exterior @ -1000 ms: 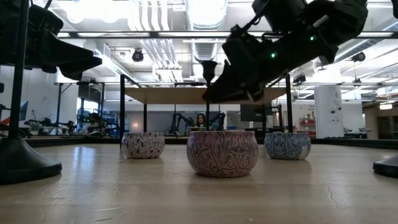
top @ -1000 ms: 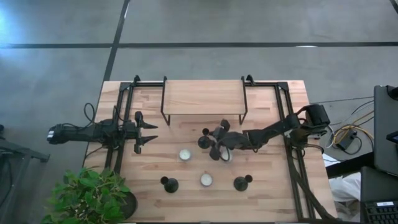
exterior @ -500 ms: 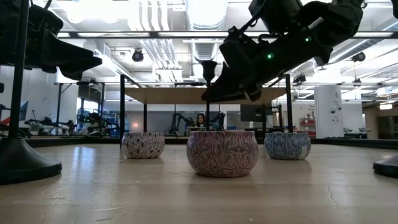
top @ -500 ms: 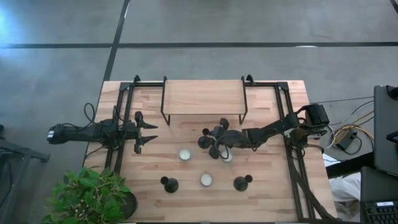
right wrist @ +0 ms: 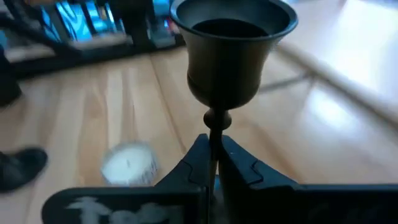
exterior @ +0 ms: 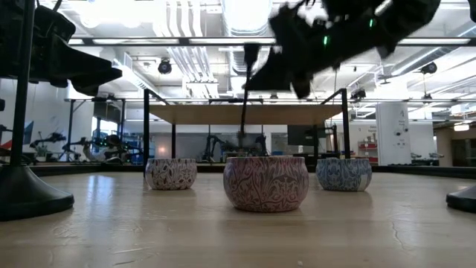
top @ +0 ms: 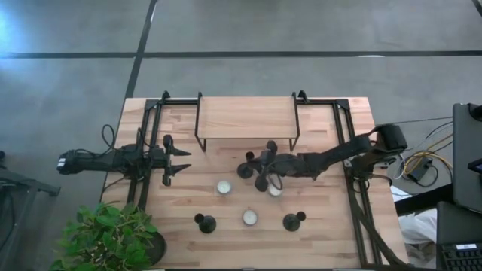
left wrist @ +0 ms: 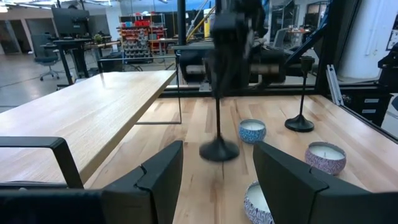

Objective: Pick & Place candle stick holders
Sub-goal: Put the top black candle holder on the shelf

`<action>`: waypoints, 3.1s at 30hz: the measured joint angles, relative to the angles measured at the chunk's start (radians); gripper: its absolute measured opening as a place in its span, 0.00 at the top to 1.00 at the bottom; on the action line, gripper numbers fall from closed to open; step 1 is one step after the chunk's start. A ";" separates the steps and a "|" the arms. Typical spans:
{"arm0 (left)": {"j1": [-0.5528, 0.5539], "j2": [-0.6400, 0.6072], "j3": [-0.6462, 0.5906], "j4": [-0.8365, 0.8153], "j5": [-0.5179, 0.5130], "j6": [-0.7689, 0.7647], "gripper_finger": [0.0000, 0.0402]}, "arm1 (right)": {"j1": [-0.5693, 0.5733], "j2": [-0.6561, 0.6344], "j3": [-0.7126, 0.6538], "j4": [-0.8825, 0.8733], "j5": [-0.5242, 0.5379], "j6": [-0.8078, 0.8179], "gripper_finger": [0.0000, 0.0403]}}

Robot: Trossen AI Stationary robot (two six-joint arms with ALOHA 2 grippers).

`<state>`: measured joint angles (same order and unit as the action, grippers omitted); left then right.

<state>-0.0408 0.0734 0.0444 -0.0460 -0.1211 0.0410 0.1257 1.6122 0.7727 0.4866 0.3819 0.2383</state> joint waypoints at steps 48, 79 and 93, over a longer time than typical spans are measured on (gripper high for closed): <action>0.000 0.000 0.000 0.000 0.000 0.000 0.50 | -0.863 -0.267 0.395 -0.763 -0.537 -0.304 0.98; 0.000 0.000 0.000 0.000 0.000 0.000 0.50 | -0.903 -0.300 0.233 -0.537 -0.593 -0.283 0.98; 0.000 0.000 0.000 0.000 0.000 0.000 0.50 | -0.908 -0.348 0.231 -0.631 -0.604 -0.283 0.98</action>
<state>-0.0408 0.0734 0.0444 -0.0460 -0.1211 0.0410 -0.7826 1.2644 1.0036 -0.1441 -0.2218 -0.0444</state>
